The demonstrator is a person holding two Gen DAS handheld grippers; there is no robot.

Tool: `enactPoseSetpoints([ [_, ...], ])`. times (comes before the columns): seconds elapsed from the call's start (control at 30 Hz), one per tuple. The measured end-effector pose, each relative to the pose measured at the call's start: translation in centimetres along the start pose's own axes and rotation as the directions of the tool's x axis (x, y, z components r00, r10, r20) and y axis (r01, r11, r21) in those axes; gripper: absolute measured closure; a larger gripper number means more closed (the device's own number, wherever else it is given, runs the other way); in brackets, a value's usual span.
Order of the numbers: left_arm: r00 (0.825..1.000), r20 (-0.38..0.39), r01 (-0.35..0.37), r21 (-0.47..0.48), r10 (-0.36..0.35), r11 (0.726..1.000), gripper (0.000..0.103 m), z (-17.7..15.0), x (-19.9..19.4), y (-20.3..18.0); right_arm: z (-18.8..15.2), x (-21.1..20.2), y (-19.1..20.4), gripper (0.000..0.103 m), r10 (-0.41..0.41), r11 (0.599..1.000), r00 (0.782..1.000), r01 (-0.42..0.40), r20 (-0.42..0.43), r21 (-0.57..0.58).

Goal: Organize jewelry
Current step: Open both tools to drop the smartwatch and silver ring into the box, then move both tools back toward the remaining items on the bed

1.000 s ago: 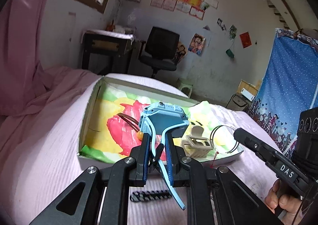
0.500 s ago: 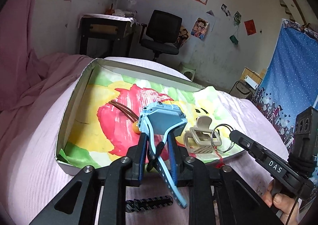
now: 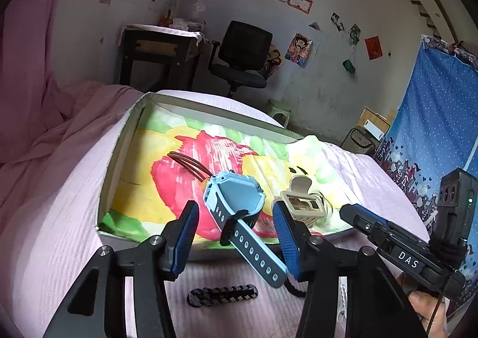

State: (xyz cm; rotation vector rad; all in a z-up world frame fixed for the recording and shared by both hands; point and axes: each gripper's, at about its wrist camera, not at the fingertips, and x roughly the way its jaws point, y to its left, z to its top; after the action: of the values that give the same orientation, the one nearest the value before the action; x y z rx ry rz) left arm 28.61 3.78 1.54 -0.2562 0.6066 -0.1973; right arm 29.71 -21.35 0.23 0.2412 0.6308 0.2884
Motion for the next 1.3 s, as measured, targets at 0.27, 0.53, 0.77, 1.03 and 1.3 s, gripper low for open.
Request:
enactPoseSetpoints([
  [0.27, 0.996, 0.079, -0.034, 0.067, 0.029, 0.997, 0.031, -0.7, -3.1, -1.2, -0.4, -3.5, 1.4, 0.065, -0.045, 0.992, 0.996, 0.054, 0.078, -0.111],
  [0.53, 0.986, 0.159, -0.063, 0.108, 0.045, 0.992, 0.009, -2.3, -6.6, -1.3, -1.4, -8.3, 1.5, 0.039, -0.044, 0.991, 0.979, 0.069, 0.199, -0.118],
  [0.77, 0.972, 0.230, -0.082, 0.125, 0.052, 0.989, 0.001, -3.9, -10.0, -1.2, -3.1, -11.9, 1.9, 0.016, -0.028, 0.989, 0.963, 0.065, 0.267, -0.132],
  [1.03, 0.963, 0.260, -0.108, 0.141, 0.069, 0.984, 0.001, -5.9, -12.7, -1.1, -5.3, -14.9, 2.4, 0.004, -0.027, 0.982, 0.956, 0.080, 0.292, -0.172],
  [1.3, 0.969, 0.221, -0.144, 0.156, 0.107, 0.977, 0.001, -7.5, -13.8, -0.5, -6.8, -16.1, 3.0, 0.003, -0.029, 0.974, 0.965, 0.086, 0.259, -0.210],
])
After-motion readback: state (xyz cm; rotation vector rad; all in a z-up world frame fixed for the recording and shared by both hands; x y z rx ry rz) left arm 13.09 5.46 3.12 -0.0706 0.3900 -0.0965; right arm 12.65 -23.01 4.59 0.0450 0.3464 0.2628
